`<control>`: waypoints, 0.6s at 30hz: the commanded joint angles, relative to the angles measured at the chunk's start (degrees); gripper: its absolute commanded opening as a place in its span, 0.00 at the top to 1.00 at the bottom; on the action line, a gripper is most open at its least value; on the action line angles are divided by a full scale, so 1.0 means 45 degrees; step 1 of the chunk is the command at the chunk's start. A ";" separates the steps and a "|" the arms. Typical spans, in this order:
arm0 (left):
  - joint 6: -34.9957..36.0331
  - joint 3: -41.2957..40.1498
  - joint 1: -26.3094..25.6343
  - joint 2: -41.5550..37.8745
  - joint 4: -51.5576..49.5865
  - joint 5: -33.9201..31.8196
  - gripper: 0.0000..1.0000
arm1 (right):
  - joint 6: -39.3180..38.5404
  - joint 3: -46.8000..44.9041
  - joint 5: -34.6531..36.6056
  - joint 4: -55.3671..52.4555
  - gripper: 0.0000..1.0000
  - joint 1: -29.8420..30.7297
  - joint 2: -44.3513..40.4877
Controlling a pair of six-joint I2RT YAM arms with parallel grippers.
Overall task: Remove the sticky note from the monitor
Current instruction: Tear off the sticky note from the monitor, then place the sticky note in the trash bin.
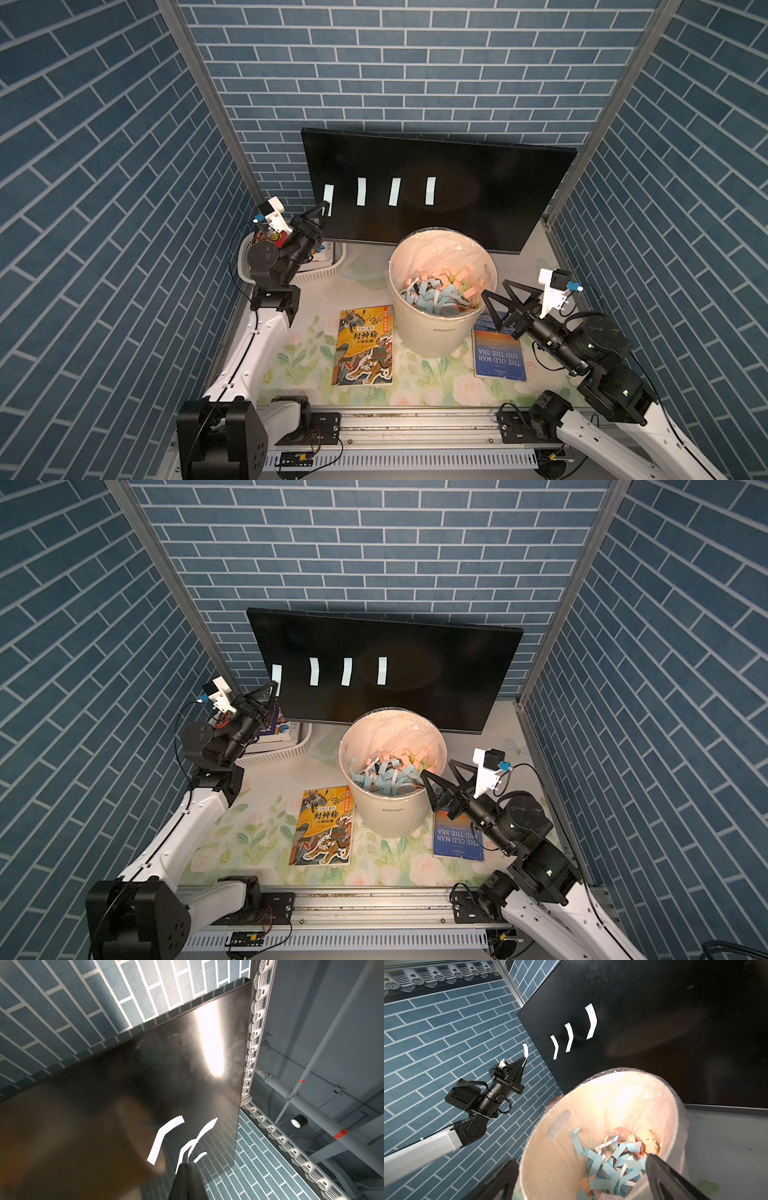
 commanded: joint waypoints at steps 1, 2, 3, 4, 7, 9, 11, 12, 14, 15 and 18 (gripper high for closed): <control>0.0529 -0.0367 -0.0513 -0.0801 0.0228 -0.0238 1.00 | 0.0343 0.0095 0.0099 0.0077 0.00 -0.0003 0.0114; 0.0655 -0.0467 -0.0693 -0.1009 0.0124 -0.0322 1.00 | 0.0340 0.0127 0.0103 0.0055 0.00 -0.0015 0.0135; 0.0788 -0.0580 -0.0887 -0.1228 0.0024 -0.0418 1.00 | 0.0340 0.0153 0.0067 0.0055 0.00 -0.0029 0.0158; 0.0924 -0.0679 -0.1084 -0.1441 -0.0082 -0.0528 1.00 | 0.0357 0.0159 0.0072 0.0060 0.00 -0.0023 0.0170; 0.1434 -0.0821 -0.1738 -0.1973 -0.0540 -0.0821 1.00 | 0.0360 0.0162 0.0081 0.0045 0.00 -0.0016 0.0180; 0.1934 -0.0842 -0.2257 -0.2219 -0.0857 -0.1021 1.00 | 0.0362 0.0160 0.0090 0.0040 0.00 -0.0027 0.0190; 0.2283 -0.0852 -0.2773 -0.2382 -0.1063 -0.1190 1.00 | 0.0362 0.0179 0.0103 0.0050 0.00 -0.0031 0.0209; 0.2454 -0.0852 -0.2990 -0.2466 -0.1189 -0.1279 1.00 | 0.0362 0.0179 0.0116 0.0054 0.00 -0.0021 0.0218; 0.2825 -0.0773 -0.3491 -0.2588 -0.1464 -0.1461 1.00 | 0.0362 0.0179 0.0132 0.0040 0.00 -0.0032 0.0234; 0.3039 -0.0730 -0.3724 -0.2611 -0.1598 -0.1542 1.00 | 0.0362 0.0179 0.0139 0.0063 0.00 -0.0021 0.0248; 0.3640 -0.0626 -0.4431 -0.2637 -0.1758 -0.1690 1.00 | 0.0344 0.0162 0.0158 0.0054 0.00 0.0007 0.0268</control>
